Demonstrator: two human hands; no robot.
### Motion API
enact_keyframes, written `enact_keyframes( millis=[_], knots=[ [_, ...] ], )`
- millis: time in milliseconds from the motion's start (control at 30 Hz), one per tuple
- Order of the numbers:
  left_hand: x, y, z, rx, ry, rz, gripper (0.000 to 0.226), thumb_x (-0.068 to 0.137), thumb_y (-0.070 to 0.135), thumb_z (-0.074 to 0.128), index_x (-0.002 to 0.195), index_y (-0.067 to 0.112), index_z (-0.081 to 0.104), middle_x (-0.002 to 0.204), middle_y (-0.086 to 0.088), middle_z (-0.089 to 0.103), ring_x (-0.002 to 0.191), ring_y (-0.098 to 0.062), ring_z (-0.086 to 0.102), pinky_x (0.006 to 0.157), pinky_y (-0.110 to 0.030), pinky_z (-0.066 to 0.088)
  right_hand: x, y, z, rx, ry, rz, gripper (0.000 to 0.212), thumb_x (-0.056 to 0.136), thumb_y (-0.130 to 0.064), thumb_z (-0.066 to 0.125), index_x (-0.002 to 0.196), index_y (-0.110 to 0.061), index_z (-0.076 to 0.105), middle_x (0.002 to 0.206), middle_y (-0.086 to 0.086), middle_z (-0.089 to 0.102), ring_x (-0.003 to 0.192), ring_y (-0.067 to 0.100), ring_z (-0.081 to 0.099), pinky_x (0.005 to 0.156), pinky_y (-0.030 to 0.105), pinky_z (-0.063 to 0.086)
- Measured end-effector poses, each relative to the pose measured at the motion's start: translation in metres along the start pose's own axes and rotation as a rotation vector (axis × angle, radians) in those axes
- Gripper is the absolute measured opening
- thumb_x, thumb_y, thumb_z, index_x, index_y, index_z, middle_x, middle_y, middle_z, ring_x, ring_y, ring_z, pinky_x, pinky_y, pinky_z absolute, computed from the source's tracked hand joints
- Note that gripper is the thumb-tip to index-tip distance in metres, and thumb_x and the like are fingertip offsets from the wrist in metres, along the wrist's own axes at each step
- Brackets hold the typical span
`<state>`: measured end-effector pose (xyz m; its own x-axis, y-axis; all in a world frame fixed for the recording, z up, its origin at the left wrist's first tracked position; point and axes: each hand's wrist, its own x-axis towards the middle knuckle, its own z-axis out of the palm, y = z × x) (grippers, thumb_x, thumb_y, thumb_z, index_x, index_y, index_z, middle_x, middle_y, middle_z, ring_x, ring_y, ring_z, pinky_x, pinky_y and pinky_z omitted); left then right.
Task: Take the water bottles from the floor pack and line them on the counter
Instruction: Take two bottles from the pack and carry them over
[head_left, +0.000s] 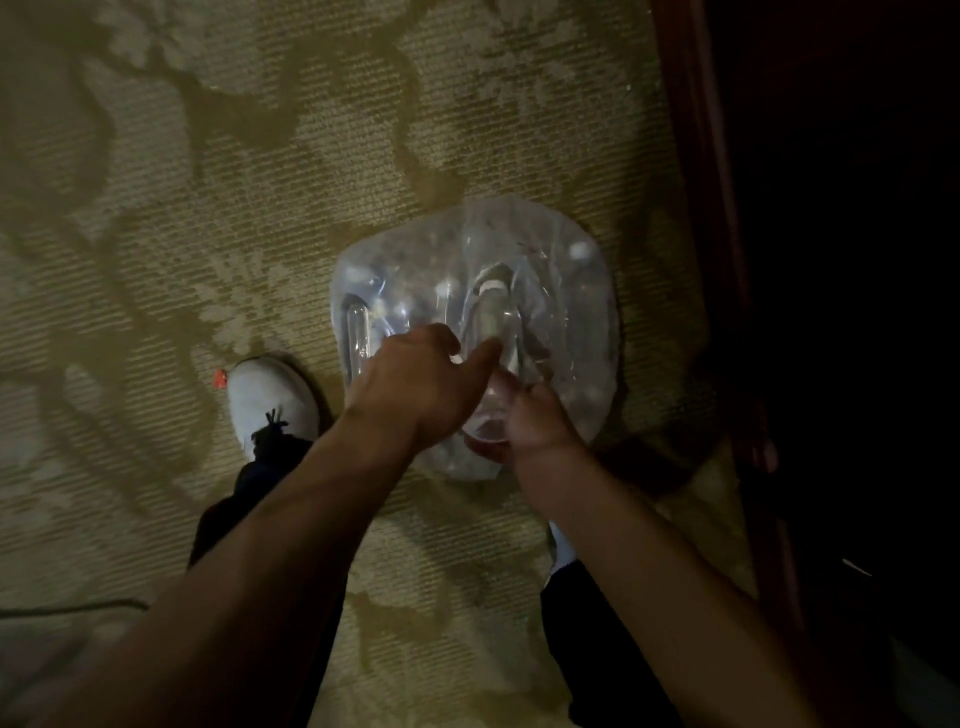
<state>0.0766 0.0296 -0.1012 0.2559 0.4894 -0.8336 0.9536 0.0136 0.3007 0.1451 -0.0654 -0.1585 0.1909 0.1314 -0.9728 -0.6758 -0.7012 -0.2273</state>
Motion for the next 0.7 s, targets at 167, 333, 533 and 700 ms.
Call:
enact_keyframes(
  millis=[167,333,533,700],
  knots=[
    [-0.003,-0.003,0.010,-0.454,-0.133,-0.088,0.064,0.079,0.067,0.065,0.117,0.016,0.067,0.102,-0.003,0.069,0.091,-0.020,0.064,0.080,-0.033,0.048,-0.056,0.028,0.015,-0.200,0.009,-0.205,0.054,0.097,-0.036,0.055,0.141,-0.012,0.034,0.135,0.008,0.055,0.111,0.020,0.062,0.094,0.029,0.052],
    [0.003,-0.025,0.009,-0.674,-0.096,-0.178,0.022,0.086,0.015,0.074,0.104,0.005,0.067,0.077,-0.008,0.068,0.069,-0.025,0.064,0.055,-0.026,0.048,-0.075,0.038,0.006,-0.405,0.049,-0.503,0.024,0.090,-0.034,0.043,0.106,-0.025,0.058,0.118,-0.005,0.050,0.115,0.015,0.050,0.093,0.014,0.040],
    [0.012,-0.029,0.006,-0.464,-0.060,-0.168,0.064,0.065,0.054,0.084,0.110,0.011,0.069,0.086,-0.009,0.075,0.075,-0.025,0.073,0.070,-0.037,0.058,0.021,0.015,-0.018,-0.790,0.125,-0.385,0.028,0.095,-0.015,0.056,0.116,0.002,0.061,0.124,0.023,0.058,0.118,0.036,0.055,0.094,0.033,0.041],
    [0.018,-0.033,0.013,-0.335,-0.084,-0.107,0.050,0.081,0.056,0.074,0.114,0.019,0.066,0.091,0.000,0.074,0.078,-0.015,0.071,0.067,-0.029,0.054,0.080,-0.004,-0.011,-1.128,0.216,-0.405,0.065,0.090,-0.027,0.064,0.141,0.001,0.036,0.147,0.026,0.034,0.138,0.037,0.033,0.115,0.042,0.028]
  ],
)
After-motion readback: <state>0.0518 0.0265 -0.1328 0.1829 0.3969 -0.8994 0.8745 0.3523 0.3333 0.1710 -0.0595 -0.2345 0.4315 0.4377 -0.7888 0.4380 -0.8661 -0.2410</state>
